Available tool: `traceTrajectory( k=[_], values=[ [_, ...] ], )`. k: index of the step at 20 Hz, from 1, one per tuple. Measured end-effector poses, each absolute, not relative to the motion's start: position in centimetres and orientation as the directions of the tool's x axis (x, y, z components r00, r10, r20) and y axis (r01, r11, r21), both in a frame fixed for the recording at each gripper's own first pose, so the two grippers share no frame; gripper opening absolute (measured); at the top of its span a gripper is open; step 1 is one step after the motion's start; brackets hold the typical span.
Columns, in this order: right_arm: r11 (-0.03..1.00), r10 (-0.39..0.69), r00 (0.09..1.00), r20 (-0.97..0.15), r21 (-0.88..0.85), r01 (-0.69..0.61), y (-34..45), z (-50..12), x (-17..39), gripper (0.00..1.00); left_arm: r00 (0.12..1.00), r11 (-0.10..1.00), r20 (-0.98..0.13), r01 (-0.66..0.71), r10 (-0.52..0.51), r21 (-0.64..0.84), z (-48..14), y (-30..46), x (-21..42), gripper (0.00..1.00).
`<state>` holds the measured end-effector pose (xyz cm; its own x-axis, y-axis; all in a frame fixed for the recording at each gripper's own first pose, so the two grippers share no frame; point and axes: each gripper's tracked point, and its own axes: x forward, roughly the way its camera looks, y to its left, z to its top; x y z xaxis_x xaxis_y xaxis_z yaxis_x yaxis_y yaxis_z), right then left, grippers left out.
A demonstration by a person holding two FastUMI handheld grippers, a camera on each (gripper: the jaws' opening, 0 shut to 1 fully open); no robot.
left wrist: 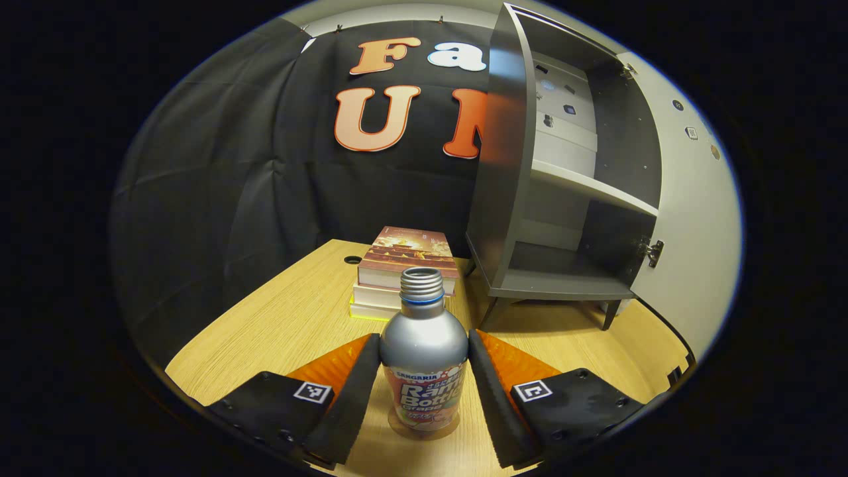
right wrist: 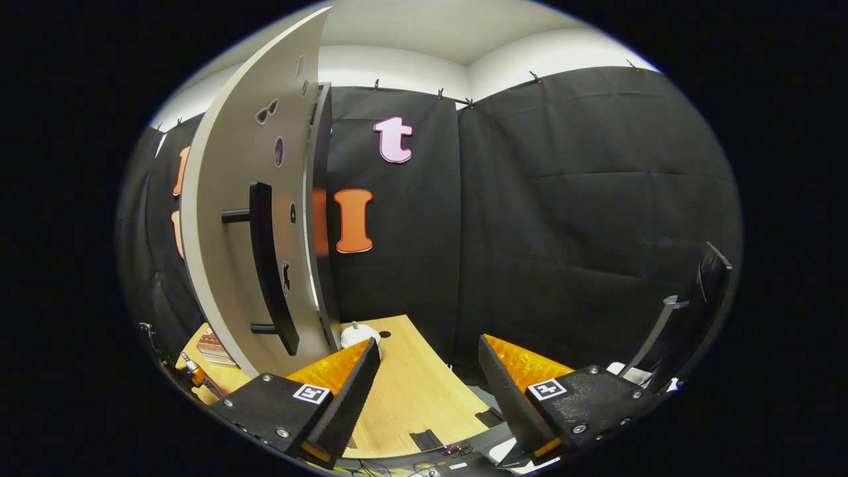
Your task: Open the cabinet door with the right hand, grasp the bottle in the cabinet with the left hand and place it on the coaster, then close the cabinet door with the right hand.
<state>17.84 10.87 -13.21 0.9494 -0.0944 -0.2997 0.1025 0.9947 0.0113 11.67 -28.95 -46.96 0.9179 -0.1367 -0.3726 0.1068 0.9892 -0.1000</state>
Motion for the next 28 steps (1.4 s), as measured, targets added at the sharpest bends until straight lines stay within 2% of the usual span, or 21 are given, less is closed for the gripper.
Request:
traceTrajectory(
  k=[1,5,6,15,25,28],
  values=[
    [0.995,-0.099,0.948,-0.301,0.003,0.105,10.7,-13.2,17.7,0.93,0.918,0.990,-0.373,0.105,-0.131,-0.090,-47.3,-28.8,11.6,0.82],
    [0.995,-0.102,0.944,-0.314,-0.009,0.104,10.8,-13.5,17.6,0.93,0.923,0.991,-0.364,0.100,-0.127,-0.093,-48.0,-28.5,12.1,0.87],
    [0.995,-0.100,0.943,-0.316,-0.012,0.102,10.8,-13.5,17.6,0.93,0.920,0.990,-0.370,0.101,-0.131,-0.100,-48.2,-28.7,12.0,0.85],
    [0.998,-0.065,0.941,-0.333,-0.007,0.067,11.6,-14.1,17.4,0.93,0.915,0.992,-0.383,0.115,-0.129,-0.058,-47.9,-29.3,10.5,0.87],
    [0.999,-0.047,0.936,-0.349,0.005,0.052,11.8,-14.8,17.5,0.93,0.926,0.991,-0.357,0.130,-0.126,-0.015,-43.6,-29.5,9.2,0.87],
    [0.999,-0.035,0.932,-0.360,0.016,0.044,11.9,-15.2,17.5,0.93,0.936,0.990,-0.328,0.142,-0.128,0.019,-40.3,-29.5,8.4,0.96]
  ],
)
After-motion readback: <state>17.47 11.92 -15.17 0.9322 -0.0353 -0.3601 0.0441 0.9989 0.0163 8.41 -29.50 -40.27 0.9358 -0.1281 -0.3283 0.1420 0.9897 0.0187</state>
